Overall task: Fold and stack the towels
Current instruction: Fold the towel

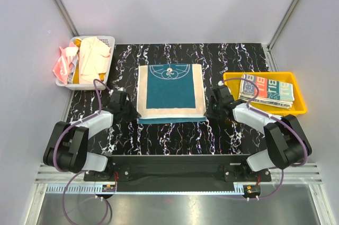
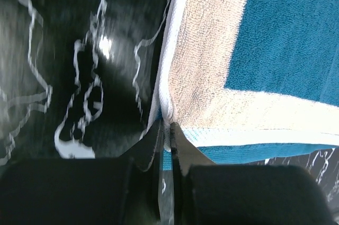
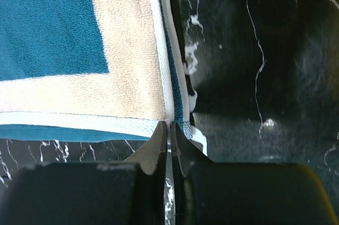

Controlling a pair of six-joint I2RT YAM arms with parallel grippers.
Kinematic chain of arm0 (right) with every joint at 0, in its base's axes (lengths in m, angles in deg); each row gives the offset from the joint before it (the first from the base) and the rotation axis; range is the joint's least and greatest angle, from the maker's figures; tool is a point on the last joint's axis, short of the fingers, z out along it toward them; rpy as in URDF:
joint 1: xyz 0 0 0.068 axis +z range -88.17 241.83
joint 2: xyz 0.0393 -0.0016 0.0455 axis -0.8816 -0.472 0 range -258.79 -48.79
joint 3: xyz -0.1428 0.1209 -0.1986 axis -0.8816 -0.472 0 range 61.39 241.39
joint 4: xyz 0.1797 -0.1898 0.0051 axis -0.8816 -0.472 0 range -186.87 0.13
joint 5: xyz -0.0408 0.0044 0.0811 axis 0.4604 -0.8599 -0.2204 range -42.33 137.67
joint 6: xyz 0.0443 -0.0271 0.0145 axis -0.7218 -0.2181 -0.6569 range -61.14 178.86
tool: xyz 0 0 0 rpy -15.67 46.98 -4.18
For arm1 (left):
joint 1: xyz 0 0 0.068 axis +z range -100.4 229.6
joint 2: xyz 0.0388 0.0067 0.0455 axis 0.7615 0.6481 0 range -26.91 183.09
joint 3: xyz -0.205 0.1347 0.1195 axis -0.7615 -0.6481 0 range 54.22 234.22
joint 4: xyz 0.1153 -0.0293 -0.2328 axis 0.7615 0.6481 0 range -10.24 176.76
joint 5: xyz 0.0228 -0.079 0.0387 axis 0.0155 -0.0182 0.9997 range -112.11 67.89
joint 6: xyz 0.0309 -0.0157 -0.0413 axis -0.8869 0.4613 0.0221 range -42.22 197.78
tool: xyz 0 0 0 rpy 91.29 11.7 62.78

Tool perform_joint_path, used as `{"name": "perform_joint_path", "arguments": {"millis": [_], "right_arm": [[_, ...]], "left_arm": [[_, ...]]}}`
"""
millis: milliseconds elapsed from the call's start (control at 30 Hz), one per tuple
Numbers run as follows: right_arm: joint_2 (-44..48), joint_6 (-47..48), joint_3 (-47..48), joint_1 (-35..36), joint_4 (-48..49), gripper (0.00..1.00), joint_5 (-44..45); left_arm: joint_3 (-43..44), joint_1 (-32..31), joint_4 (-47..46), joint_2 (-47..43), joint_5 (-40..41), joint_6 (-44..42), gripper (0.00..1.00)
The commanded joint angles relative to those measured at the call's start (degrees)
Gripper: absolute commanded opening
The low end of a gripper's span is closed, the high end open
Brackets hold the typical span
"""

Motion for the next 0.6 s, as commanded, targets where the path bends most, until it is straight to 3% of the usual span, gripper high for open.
{"name": "perform_joint_path", "arguments": {"millis": [0, 400, 533, 567], "right_arm": [[3.67, -1.19, -2.16, 0.51, -3.17, 0.01, -1.59], [16.06, -6.46, -8.67, 3.23, -8.36, 0.03, -5.29], [19.32, -6.99, -9.64, 3.76, -10.81, 0.14, -5.64], [19.84, -6.73, -9.55, 3.77, -11.26, 0.24, -5.55]], "left_arm": [[-1.91, -1.46, 10.80, -1.80, 2.91, 2.62, 0.00], [-3.05, -2.44, 26.55, -11.64, -1.64, 5.79, 0.00], [-2.97, -2.70, 29.98, -13.76, -4.64, 2.98, 0.07], [-2.62, -2.87, 29.81, -13.85, -5.43, 2.45, 0.08]]}}
